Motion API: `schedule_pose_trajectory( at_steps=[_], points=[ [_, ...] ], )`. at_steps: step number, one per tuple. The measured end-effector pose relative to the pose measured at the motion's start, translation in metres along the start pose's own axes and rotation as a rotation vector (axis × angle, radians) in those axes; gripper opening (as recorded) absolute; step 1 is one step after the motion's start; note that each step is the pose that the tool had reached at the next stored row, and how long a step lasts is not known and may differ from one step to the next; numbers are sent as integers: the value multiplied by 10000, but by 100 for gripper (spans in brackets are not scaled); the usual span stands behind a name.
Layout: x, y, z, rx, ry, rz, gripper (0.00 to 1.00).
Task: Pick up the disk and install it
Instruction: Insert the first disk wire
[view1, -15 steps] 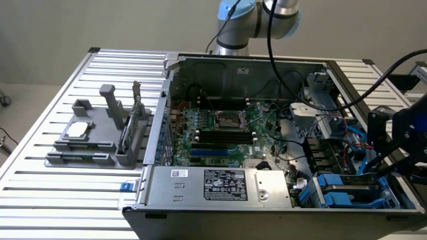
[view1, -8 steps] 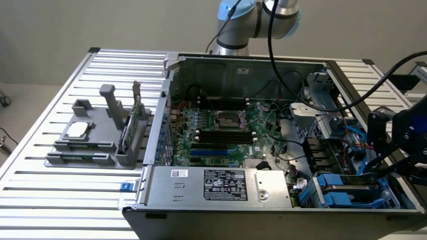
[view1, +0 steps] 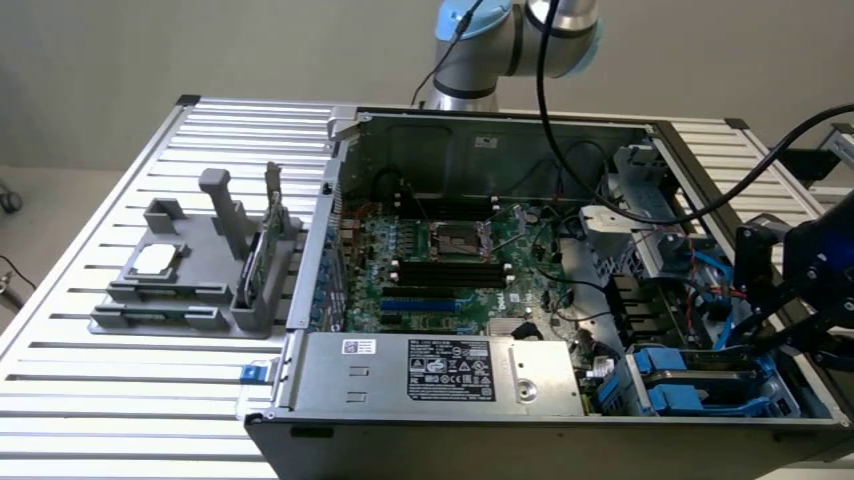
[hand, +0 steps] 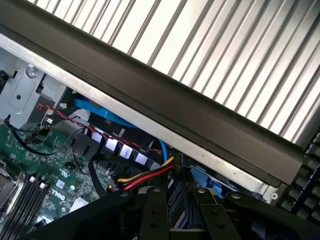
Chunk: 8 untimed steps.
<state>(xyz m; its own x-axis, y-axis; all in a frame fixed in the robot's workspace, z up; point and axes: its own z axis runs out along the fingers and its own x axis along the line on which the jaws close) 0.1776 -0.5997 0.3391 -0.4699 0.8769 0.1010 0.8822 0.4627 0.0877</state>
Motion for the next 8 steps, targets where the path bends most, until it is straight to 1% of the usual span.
schedule_pose_trajectory(
  at_steps=[5, 6, 7, 8],
  points=[
    [-1, 0, 7, -5, 10, 61, 26],
    [-1, 0, 8, -6, 10, 78, 24],
    [-1, 0, 8, -6, 10, 94, 17],
    [-1, 0, 9, -7, 10, 111, 17]
  ],
)
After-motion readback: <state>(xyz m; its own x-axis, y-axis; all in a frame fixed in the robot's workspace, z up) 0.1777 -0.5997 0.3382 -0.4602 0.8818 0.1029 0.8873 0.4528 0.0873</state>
